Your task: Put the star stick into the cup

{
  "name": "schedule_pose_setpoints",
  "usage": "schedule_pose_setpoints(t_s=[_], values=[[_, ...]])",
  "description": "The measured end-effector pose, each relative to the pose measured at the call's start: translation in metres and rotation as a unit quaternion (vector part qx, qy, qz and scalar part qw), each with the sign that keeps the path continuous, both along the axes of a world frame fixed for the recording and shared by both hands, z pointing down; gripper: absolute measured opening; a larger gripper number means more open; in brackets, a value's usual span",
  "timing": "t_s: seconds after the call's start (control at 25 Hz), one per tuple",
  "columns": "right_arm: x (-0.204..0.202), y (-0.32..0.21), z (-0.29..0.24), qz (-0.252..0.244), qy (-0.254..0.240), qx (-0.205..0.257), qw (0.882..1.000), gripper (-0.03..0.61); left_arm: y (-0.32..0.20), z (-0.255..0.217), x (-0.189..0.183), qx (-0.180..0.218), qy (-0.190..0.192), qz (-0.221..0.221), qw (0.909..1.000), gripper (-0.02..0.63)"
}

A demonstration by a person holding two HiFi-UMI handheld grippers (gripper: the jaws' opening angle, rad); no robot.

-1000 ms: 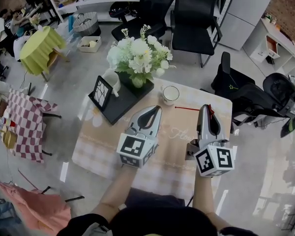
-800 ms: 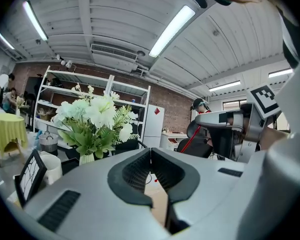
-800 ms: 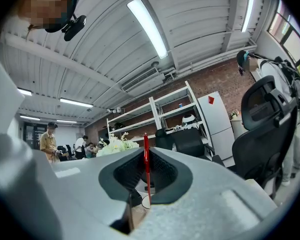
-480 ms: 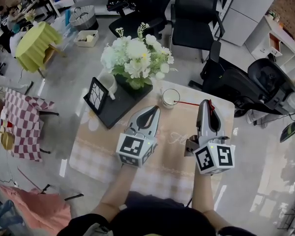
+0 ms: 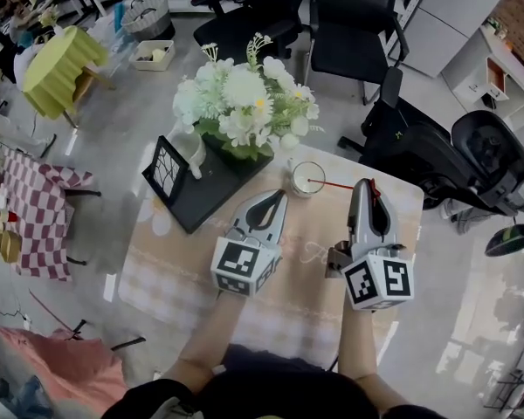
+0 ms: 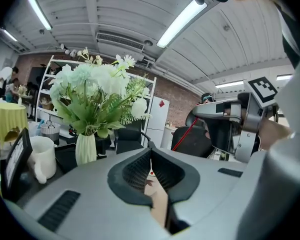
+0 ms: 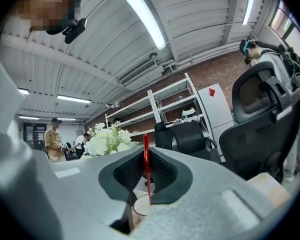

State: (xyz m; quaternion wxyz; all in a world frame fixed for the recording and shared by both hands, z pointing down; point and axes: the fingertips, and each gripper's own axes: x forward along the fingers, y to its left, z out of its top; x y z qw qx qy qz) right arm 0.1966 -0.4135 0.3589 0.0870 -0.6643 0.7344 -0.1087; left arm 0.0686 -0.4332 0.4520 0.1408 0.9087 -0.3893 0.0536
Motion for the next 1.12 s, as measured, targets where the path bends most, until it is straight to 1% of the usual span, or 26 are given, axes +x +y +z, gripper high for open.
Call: schedule_pose_setpoints(t_s=[0.16,0.4,0.72,0.96,1.12], values=[[0.0,-0.01,0.015,0.0,-0.01,-0.012,1.0,0.017,-0.008,0.012,0.0,-0.01,-0.001,-0.002,1.0,0.012],[-0.001,-0.021,0.034,-0.001,-0.012,-0.021,1.0,0.017,-0.016,0.03,-0.001,-0.022,-0.009,-0.008,0.9997,0.012],[-0.004,-0.028,0.044,-0.01,-0.007,-0.003,1.0,0.017,-0.017,0.046,-0.003,-0.037,-0.026,-0.007,0.999,0.012],[-0.004,-0.025,0.054,-0.012,-0.006,-0.002,1.0,0.017,-0.017,0.052,-0.001,-0.044,-0.026,-0.005,0.9987,0.012],[-0.005,-0.021,0.057,-0.017,-0.005,0.007,1.0,0.017,-0.016,0.055,0.001,-0.046,-0.028,-0.004,0.9985,0.012]])
